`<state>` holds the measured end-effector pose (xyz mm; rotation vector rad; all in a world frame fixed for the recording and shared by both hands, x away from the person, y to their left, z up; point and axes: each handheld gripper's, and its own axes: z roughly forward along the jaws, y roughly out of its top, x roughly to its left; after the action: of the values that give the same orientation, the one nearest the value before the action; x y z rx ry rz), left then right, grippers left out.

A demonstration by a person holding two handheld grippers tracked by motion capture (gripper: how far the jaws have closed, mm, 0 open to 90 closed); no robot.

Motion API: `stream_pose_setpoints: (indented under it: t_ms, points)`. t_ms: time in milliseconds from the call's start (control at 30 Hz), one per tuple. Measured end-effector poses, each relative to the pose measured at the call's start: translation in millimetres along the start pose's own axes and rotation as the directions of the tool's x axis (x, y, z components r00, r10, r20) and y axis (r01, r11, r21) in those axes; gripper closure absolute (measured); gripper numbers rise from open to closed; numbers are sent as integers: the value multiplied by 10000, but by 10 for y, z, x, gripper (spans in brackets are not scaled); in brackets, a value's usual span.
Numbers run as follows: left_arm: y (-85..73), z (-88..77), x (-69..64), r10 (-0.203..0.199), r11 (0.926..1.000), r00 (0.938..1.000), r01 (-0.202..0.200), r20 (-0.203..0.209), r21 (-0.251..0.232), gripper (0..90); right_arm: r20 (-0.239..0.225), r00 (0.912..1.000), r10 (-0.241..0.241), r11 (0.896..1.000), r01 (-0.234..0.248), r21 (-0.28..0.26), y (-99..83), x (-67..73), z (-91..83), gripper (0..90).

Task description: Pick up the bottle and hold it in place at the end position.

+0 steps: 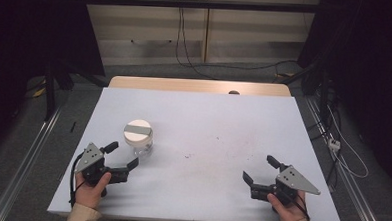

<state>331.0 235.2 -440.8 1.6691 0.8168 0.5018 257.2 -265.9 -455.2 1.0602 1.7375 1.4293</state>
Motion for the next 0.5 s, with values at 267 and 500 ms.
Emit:
stream_pose_setpoints:
  t_ms: [267, 500]
  points:
    - [-4, 25, -6, -89, 9999, 9999, 90, -103, 57, 38, 23, 10000, 34, 10000, -34, -12, 3, 1, -6, 20]
    - [6, 127, -49, -100, 9995, 9988, 113, -475, 290, 38, 62, 10000, 4, 9999, -3, -115, 9, -6, -11, 19]
